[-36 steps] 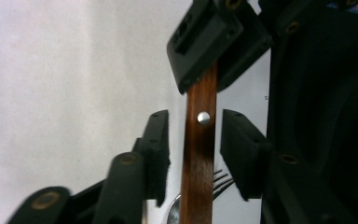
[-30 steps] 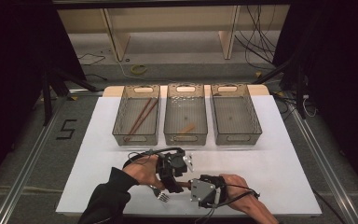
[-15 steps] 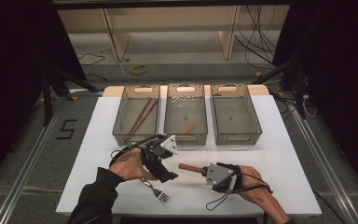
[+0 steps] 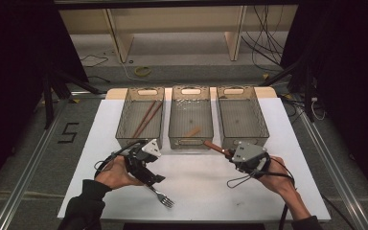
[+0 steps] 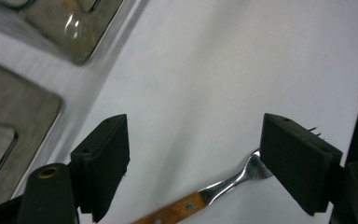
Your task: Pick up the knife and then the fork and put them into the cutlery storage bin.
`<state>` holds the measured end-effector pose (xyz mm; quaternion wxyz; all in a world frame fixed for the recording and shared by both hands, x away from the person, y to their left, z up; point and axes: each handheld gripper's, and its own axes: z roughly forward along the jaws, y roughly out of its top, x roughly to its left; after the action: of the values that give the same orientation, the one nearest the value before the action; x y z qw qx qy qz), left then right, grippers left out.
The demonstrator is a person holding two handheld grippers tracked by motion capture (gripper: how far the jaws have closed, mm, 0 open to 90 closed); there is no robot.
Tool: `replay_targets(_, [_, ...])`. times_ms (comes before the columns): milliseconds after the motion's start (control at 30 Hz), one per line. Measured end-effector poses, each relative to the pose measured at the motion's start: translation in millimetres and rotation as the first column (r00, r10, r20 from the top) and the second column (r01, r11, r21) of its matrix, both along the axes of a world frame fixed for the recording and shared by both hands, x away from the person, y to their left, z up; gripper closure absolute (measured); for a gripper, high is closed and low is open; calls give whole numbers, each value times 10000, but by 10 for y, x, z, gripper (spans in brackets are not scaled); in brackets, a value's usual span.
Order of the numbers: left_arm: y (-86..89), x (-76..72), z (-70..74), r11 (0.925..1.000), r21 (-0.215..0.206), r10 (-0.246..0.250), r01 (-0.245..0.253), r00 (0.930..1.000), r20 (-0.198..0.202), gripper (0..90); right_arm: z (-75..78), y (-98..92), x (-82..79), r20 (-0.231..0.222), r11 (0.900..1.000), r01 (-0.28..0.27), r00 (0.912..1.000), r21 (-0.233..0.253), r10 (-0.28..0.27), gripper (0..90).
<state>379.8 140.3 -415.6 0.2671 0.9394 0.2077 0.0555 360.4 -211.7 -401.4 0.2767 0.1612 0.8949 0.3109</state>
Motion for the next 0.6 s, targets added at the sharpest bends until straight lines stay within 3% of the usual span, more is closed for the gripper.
replay_targets(167, [125,14,-61,9993,54,364,-364,9993,-121,234,165,-131,177,-234,9971,675,9975,360,-667,778])
replay_targets(300, [208,30,-99,9982,1,596,-596,9981,-142,233,282,-237,377,-506,9878,1402,9893,681,-1369,778])
replay_targets(600, [341,51,-146,9958,-124,903,-905,9959,-103,224,431,-385,841,-1173,9533,2902,9529,841,-2797,777])
